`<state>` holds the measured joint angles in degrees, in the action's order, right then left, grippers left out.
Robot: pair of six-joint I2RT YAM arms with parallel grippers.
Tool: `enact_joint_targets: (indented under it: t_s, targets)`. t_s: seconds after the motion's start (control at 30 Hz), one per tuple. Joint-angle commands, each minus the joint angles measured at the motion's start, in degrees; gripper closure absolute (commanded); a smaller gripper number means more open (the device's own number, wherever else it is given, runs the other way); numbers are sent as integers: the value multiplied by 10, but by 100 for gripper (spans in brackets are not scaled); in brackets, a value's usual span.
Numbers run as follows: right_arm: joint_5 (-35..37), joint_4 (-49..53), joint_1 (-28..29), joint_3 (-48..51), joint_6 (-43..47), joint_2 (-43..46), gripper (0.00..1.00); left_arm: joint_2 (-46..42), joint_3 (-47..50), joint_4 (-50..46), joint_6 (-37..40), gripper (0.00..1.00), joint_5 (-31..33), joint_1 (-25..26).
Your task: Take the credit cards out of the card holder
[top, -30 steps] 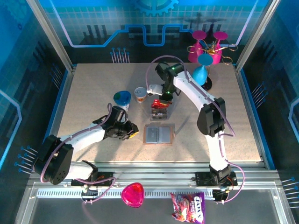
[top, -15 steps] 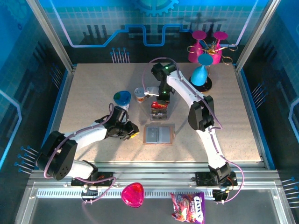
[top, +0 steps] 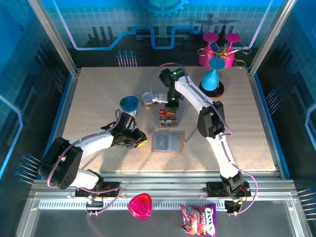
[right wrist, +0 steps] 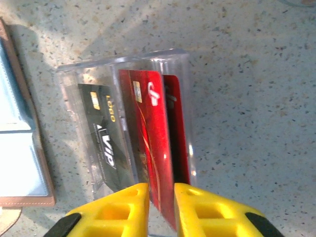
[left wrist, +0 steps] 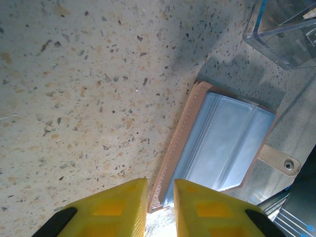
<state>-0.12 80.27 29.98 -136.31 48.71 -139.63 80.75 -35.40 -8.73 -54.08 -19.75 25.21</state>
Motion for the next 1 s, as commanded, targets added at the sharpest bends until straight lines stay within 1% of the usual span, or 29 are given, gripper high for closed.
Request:
enact_joint_targets:
  t_s: [0.0,0.17,0.3,0.4,0.53,0.7,0.97]
  targets:
    - [10,-12,3,-3,-6,12,78,0,-8,-9,-10,79,-6,-4]
    - [18,-28,3,15,-16,39,77,-4,-9,-9,-9,79,-6,-4]
    - [12,-43,4,38,-30,60,76,-1,-13,-6,-9,79,-9,-4]
    - [-3,-72,4,72,-50,98,75,8,-19,0,-9,79,-16,-3]
    - [-40,-114,4,121,-97,139,76,18,-27,8,-11,79,-21,-3]
    - [-65,-183,7,202,-196,194,76,31,-37,13,-8,79,-24,-4]
    - [-73,-312,12,350,-442,297,77,62,-57,28,-4,79,-34,-3]
